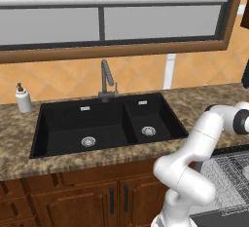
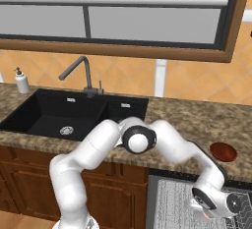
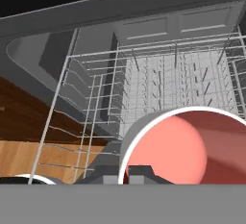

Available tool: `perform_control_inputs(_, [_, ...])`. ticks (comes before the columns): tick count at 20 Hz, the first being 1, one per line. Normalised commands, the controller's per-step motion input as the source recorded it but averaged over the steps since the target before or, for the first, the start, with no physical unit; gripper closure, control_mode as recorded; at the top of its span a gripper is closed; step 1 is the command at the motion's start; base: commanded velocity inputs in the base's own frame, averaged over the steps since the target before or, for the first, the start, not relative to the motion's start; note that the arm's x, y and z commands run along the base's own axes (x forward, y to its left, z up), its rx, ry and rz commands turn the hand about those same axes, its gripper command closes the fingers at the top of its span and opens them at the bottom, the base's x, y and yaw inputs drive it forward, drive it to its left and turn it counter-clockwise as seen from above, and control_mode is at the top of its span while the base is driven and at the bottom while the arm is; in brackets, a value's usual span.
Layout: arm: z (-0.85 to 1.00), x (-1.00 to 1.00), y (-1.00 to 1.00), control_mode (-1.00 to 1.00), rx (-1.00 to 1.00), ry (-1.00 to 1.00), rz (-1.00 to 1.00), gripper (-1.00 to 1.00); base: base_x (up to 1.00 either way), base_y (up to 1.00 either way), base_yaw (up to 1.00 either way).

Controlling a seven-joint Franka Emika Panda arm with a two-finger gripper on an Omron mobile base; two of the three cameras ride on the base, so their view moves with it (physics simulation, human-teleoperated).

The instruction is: Pick up the cup and bowl from the counter, place them in the dishwasher, and close the dishwasher door.

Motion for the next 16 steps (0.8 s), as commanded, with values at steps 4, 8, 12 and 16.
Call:
perform_control_inputs(4, [-0.70, 0.15, 0.00, -1.00, 0.00, -0.04, 0.05, 1.00, 0.00, 0.00, 0.00])
perform_control_inputs(8, [-0.65, 0.40, 0.00, -1.00, 0.00, -0.07, 0.05, 1.00, 0.00, 0.00, 0.00])
perform_control_inputs(12, [-0.20, 0.54, 0.00, -1.00, -0.01, -0.01, 0.01, 1.00, 0.00, 0.00, 0.00])
perform_control_inputs(16, [0.00, 0.74, 0.00, -1.00, -0.06, 0.10, 0.00, 1.00, 0.00, 0.00, 0.00])
